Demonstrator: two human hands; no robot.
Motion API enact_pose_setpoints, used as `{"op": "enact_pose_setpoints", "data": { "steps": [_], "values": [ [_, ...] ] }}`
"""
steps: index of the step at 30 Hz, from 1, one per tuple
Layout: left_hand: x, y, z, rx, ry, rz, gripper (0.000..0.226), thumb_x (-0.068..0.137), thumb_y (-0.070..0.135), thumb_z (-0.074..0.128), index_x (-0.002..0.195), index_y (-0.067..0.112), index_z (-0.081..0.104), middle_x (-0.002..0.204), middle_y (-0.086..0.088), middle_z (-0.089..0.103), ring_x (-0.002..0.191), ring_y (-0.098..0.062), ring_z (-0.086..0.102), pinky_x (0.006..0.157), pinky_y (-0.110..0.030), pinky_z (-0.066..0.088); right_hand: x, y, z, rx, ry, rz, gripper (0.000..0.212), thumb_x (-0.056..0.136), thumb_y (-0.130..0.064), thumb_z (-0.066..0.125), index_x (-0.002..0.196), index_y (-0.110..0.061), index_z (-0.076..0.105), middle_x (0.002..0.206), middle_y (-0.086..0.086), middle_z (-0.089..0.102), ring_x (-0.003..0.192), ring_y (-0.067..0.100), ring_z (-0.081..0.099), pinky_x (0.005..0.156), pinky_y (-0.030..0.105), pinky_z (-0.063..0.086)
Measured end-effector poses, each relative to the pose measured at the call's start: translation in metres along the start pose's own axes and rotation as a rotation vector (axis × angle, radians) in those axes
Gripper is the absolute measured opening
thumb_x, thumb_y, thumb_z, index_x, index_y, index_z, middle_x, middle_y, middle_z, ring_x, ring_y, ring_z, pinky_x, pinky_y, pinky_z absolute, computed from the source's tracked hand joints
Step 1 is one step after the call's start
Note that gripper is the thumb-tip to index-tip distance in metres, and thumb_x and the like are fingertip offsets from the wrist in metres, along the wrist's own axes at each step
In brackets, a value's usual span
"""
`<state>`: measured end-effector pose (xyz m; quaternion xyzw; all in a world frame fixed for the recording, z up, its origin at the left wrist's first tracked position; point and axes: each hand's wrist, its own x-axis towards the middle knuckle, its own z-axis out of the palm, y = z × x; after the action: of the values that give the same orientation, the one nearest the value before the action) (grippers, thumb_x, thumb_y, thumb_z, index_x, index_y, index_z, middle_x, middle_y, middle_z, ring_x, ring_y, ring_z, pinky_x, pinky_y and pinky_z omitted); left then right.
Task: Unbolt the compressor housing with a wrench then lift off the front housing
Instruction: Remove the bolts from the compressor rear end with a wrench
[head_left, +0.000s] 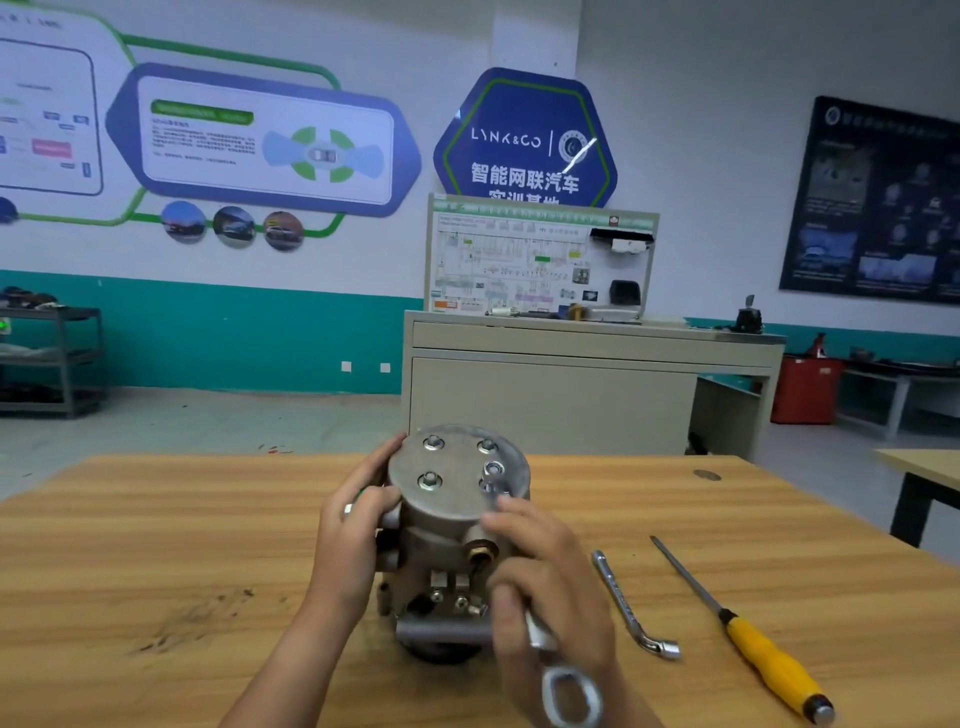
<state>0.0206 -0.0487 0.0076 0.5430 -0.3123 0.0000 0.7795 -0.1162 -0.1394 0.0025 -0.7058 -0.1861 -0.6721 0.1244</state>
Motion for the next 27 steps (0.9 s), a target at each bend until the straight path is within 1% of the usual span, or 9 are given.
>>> {"op": "enact_pose_setpoints", "data": {
  "steps": [2,5,7,9,11,12,17,20,27],
  "values": [
    [0.0,0.002,-0.004,0.036,-0.024,-0.028,0.048,0.071,0.022,0.044,0.11,0.04,0.065,0.101,0.009,0.07,0.085,-0.018,0.061,0.05,-0.027,0.044,0.0,-0.005,-0.011,-0.004,0.046,0.207,0.012,0.088,-0.016,0.046,0.086,-0.016,0.057,0.107,0.003,0.061,0.106,0.008,0.057,0.087,0.018,0.045],
    [-0.003,0.011,-0.011,0.105,-0.064,0.001,0.04,0.079,0.018,0.051,0.112,0.039,0.061,0.108,0.015,0.066,0.105,-0.016,0.059,0.066,-0.032,0.047,0.005,-0.011,-0.024,0.113,0.087,0.555,0.021,0.081,-0.022,0.051,0.091,-0.029,0.068,0.093,-0.006,0.065,0.085,0.003,0.063,0.071,0.014,0.049],
    [-0.005,0.016,-0.017,0.246,-0.064,0.073,0.039,0.091,0.006,0.053,0.114,0.038,0.056,0.12,0.02,0.057,0.12,-0.009,0.051,0.092,-0.029,0.045,0.008,-0.015,-0.026,0.29,0.142,0.762,0.027,0.086,-0.011,0.057,0.084,-0.032,0.073,0.079,0.002,0.07,0.069,0.01,0.068,0.063,0.018,0.052],
    [-0.011,0.026,-0.023,0.437,-0.014,0.206,0.045,0.087,0.009,0.062,0.114,0.043,0.051,0.126,0.025,0.05,0.123,0.008,0.042,0.1,-0.012,0.033,0.012,-0.017,-0.027,0.405,0.164,0.903,0.044,0.087,0.007,0.052,0.075,-0.028,0.075,0.075,0.006,0.071,0.063,0.016,0.069,0.061,0.023,0.055],
    [-0.016,0.042,-0.023,0.614,0.03,0.391,0.048,0.08,0.018,0.071,0.115,0.042,0.049,0.125,0.03,0.045,0.115,0.023,0.037,0.093,0.003,0.024,0.017,-0.018,-0.026,0.443,0.148,0.946,0.046,0.086,0.011,0.047,0.075,-0.025,0.075,0.073,0.008,0.07,0.063,0.02,0.069,0.062,0.028,0.056],
    [-0.018,0.05,-0.018,0.679,0.018,0.445,0.047,0.078,0.026,0.072,0.117,0.04,0.05,0.121,0.032,0.045,0.112,0.022,0.039,0.092,0.003,0.025,0.018,-0.018,-0.026,0.46,0.142,0.965,0.046,0.087,0.01,0.046,0.077,-0.025,0.074,0.073,0.008,0.07,0.064,0.022,0.069,0.063,0.028,0.056],
    [-0.019,0.064,0.017,0.976,-0.17,0.404,0.063,0.079,0.042,0.065,0.136,0.03,0.042,0.119,0.022,0.054,0.112,-0.006,0.051,0.098,-0.031,0.039,0.021,-0.015,-0.023,0.523,0.155,1.008,0.043,0.089,0.005,0.044,0.076,-0.024,0.072,0.074,0.01,0.07,0.066,0.025,0.069,0.065,0.03,0.057],
    [-0.017,0.056,0.02,1.025,-0.175,0.332,0.064,0.08,0.045,0.065,0.137,0.03,0.041,0.123,0.015,0.058,0.115,-0.008,0.05,0.099,-0.035,0.039,0.02,-0.014,-0.022,0.562,0.179,0.982,0.043,0.089,0.007,0.043,0.077,-0.022,0.072,0.074,0.011,0.07,0.066,0.025,0.069,0.064,0.028,0.056],
    [-0.007,0.054,0.023,1.104,-0.077,0.374,0.049,0.082,0.049,0.058,0.127,0.031,0.052,0.11,0.015,0.063,0.106,-0.011,0.055,0.091,-0.034,0.042,0.018,-0.01,-0.014,0.606,0.182,1.008,0.043,0.09,0.006,0.043,0.074,-0.021,0.072,0.071,0.01,0.07,0.064,0.024,0.069,0.061,0.025,0.055]
  ]
}}
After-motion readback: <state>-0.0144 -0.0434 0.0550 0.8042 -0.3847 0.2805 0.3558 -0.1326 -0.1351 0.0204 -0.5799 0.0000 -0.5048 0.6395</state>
